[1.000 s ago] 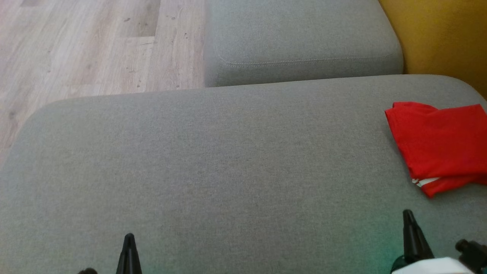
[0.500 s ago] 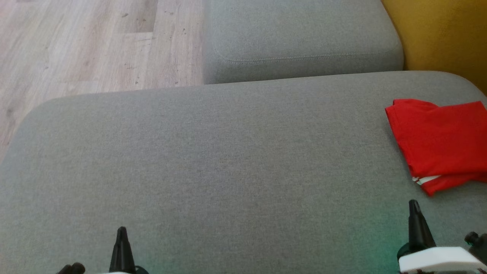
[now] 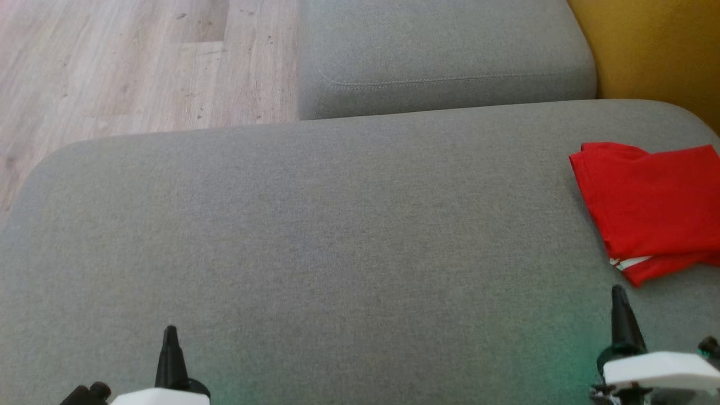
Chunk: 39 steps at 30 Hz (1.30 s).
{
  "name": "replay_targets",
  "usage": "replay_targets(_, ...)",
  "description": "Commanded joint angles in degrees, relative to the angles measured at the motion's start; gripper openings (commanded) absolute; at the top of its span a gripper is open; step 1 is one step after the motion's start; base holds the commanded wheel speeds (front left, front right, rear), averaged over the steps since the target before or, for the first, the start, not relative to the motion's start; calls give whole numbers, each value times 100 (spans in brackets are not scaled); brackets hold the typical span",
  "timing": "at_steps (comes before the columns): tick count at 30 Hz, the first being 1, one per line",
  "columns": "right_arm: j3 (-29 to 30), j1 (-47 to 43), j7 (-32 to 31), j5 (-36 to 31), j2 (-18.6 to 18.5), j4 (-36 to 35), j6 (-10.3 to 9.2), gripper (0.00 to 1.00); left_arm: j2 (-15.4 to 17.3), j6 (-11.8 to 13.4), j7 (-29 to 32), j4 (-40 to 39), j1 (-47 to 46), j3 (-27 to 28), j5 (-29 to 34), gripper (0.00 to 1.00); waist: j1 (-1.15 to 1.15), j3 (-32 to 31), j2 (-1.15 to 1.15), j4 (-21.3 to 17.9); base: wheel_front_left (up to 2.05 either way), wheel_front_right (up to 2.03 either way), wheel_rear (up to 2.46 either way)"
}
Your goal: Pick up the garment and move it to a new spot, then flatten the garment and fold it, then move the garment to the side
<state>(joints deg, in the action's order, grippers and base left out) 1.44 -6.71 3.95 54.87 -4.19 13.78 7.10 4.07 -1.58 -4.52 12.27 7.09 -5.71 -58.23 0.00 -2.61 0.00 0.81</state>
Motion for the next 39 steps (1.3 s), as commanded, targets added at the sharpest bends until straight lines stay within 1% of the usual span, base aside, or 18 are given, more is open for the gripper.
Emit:
replay_targets(1, -26, 374, -26, 143, -54, -171, 22, 0, 70, -39, 29, -154, -370, 153, -120, 0, 0, 4, 0, -1, 0, 0, 0)
replay_targets(20, 105, 713, -353, 1556, -35, -101, 28, 0, 70, -248, 354, -34, -723, 458, -1439, 0, 0, 108, 0, -31, 0, 0, 0)
replay_targets(39, 231, 1019, -655, 2818, -12, -38, 34, 0, 61, -435, 656, 75, -1042, 744, -2613, 0, 0, 201, 0, -58, 0, 0, 0)
